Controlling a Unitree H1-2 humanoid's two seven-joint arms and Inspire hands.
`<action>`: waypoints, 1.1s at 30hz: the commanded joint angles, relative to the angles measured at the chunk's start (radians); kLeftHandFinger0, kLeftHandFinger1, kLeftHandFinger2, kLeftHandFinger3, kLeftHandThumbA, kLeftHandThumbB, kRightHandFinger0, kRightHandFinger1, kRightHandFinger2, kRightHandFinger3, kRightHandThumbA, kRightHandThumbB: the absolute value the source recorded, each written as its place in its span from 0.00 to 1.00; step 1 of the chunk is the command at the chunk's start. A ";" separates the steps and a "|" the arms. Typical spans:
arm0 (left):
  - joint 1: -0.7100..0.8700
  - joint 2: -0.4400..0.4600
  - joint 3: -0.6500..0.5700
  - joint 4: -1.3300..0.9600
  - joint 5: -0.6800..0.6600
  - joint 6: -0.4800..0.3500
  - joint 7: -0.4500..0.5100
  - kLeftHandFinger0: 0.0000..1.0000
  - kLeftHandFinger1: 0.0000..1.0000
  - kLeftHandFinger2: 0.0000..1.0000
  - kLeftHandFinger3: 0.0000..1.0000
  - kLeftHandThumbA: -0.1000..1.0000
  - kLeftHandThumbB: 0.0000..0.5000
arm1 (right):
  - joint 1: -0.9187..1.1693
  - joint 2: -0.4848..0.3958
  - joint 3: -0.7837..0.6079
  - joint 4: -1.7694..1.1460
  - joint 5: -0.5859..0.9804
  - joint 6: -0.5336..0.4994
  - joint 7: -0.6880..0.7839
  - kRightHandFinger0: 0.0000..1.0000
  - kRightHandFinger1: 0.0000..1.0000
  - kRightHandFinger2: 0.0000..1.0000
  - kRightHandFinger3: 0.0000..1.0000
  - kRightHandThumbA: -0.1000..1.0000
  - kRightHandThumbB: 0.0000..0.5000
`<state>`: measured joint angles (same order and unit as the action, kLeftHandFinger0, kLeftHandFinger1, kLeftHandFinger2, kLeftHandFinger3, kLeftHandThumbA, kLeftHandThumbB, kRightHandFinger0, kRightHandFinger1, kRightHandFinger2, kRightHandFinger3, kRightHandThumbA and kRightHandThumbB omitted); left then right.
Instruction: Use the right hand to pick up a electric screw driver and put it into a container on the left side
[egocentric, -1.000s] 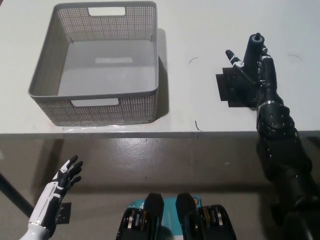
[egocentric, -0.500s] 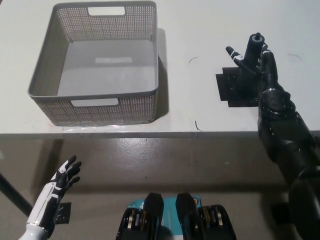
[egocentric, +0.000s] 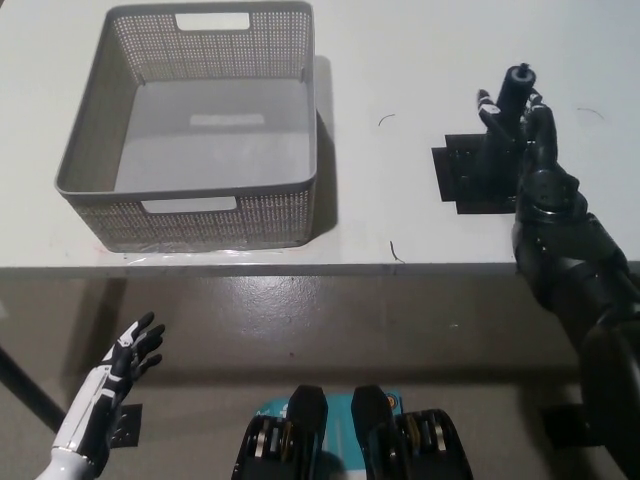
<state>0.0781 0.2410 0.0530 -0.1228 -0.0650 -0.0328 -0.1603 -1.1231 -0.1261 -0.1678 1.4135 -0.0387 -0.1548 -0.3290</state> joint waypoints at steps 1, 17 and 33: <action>0.001 0.017 -0.005 -0.013 0.006 -0.041 -0.015 1.00 1.00 1.00 1.00 1.00 0.66 | -0.082 0.000 -0.004 0.014 0.022 -0.020 -0.131 0.00 0.09 0.20 0.06 0.16 0.60; 0.000 0.027 0.012 -0.019 0.001 -0.031 -0.021 1.00 1.00 1.00 1.00 1.00 0.68 | -0.144 0.046 0.036 0.006 0.013 -0.074 -0.105 0.00 0.11 0.60 0.68 0.00 0.29; 0.020 0.027 0.017 -0.004 0.008 -0.044 -0.022 1.00 1.00 1.00 1.00 1.00 0.68 | -0.328 0.090 0.144 -0.103 -0.059 -0.117 -0.157 0.12 0.23 0.64 0.67 0.00 0.35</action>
<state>0.0906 0.2474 0.0674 -0.1195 -0.0632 -0.0418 -0.1752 -1.3250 -0.0599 -0.0716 1.3848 -0.0362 -0.1967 -0.4260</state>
